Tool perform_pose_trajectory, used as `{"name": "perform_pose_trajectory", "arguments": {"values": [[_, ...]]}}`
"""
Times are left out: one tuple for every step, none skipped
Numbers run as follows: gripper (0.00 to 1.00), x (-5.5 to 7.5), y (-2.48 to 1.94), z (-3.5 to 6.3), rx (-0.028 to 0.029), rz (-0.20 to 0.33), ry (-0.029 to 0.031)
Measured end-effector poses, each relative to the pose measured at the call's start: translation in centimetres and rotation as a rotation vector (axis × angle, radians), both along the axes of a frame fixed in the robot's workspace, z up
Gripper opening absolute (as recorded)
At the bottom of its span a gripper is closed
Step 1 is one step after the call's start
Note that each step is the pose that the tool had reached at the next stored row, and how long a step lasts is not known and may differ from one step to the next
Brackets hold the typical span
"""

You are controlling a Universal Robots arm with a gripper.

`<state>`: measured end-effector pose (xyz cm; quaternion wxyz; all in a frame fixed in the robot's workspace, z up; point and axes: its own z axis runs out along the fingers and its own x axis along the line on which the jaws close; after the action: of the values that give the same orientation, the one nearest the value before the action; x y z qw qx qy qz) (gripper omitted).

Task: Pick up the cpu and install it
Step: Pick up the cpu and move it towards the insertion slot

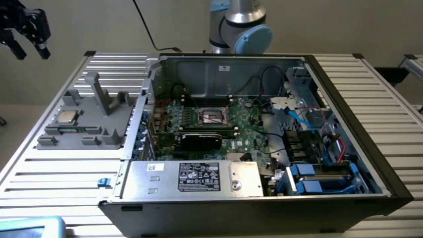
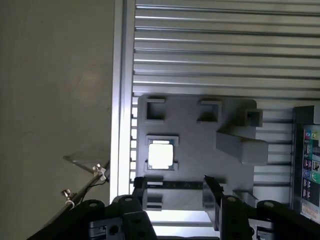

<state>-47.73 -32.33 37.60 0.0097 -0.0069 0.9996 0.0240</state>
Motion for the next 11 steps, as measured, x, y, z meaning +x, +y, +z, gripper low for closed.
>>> {"name": "perform_pose_trajectory", "arguments": {"values": [[0.59,0.0,0.00,0.00,0.0000,0.000,0.0000],[0.65,0.0,0.00,0.00,0.0000,0.000,0.0000],[0.70,0.0,0.00,-0.02,0.0000,0.000,-0.0001],[0.70,0.0,0.00,-0.09,0.0001,0.000,-0.0002],[0.70,-0.1,0.00,-0.21,0.0000,0.000,-0.0003],[0.77,-0.1,0.01,-0.37,-0.0002,0.000,0.0000],[0.77,-0.2,0.01,-0.55,-0.0003,0.000,-0.0001],[0.77,-0.3,0.00,-0.74,-0.0005,0.000,-0.0001],[0.77,-0.5,0.00,-0.92,-0.0007,0.000,0.0002],[0.77,-0.6,0.00,-1.07,-0.0011,0.000,0.0010],[0.77,-0.7,-0.02,-1.18,-0.0018,0.000,0.0038]]}}
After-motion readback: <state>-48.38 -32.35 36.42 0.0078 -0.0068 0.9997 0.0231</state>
